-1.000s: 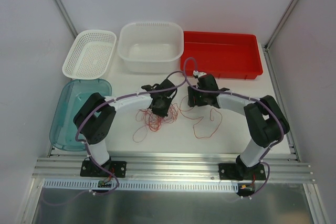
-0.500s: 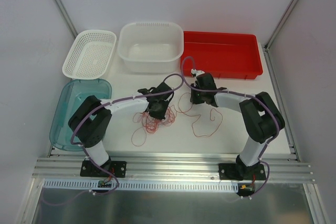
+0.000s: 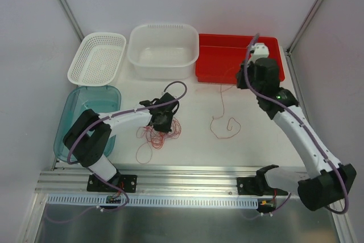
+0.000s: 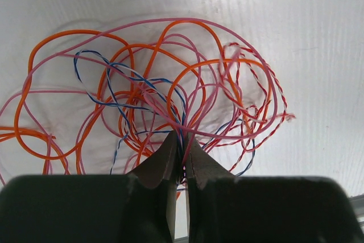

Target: Untangle the cables

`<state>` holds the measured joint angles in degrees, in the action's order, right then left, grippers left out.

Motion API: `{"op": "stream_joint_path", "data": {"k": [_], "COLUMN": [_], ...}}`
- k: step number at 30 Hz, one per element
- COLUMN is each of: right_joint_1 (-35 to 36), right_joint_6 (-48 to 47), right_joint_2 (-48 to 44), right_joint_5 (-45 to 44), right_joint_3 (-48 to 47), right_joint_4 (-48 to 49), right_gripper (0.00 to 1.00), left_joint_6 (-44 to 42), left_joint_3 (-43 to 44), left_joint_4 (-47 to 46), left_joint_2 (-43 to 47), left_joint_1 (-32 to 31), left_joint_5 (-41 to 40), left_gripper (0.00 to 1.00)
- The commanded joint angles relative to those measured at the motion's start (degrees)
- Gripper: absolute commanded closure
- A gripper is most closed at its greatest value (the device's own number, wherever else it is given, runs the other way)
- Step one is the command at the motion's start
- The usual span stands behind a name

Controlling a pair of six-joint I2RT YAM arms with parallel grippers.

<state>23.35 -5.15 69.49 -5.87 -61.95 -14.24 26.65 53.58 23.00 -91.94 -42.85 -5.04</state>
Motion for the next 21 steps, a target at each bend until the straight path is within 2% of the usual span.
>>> {"op": "stream_joint_path", "data": {"k": [1, 7, 10, 13, 19, 21], "right_joint_1": [-2.78, -6.13, -6.13, -6.13, -6.13, -6.13], "right_joint_6": [-1.88, -1.01, 0.57, 2.68, 8.04, 9.10], "right_joint_2": [-5.93, -9.38, -9.29, -9.82, -8.94, -7.45], "right_joint_5": [-2.14, 3.13, 5.34, 5.34, 5.34, 5.43], "right_joint_3": [-8.96, -20.38, -20.41, -14.79, 2.34, 8.13], "right_joint_4": [-8.68, -13.09, -13.19, -10.65, -3.96, -2.56], "right_gripper": [0.99, 0.99, 0.99, 0.99, 0.99, 0.99], "left_joint_6": [2.52, 2.88, 2.88, 2.44, 1.03, 0.77], "left_joint_3": [-2.34, -3.13, -1.29, 2.31, 9.87, 11.27], "left_joint_4": [1.43, 1.52, 1.52, 1.52, 1.52, 1.60], "left_joint_2": [1.41, 2.38, 2.29, 1.50, -0.69, -0.87], "left_joint_1": [1.63, 3.03, 3.39, 3.39, 3.39, 3.39], "left_joint_5": [-1.38, -1.29, -0.07, 1.78, 6.26, 7.85], "left_gripper": [1.00, 1.00, 1.00, 1.00, 1.00, 0.97]}}
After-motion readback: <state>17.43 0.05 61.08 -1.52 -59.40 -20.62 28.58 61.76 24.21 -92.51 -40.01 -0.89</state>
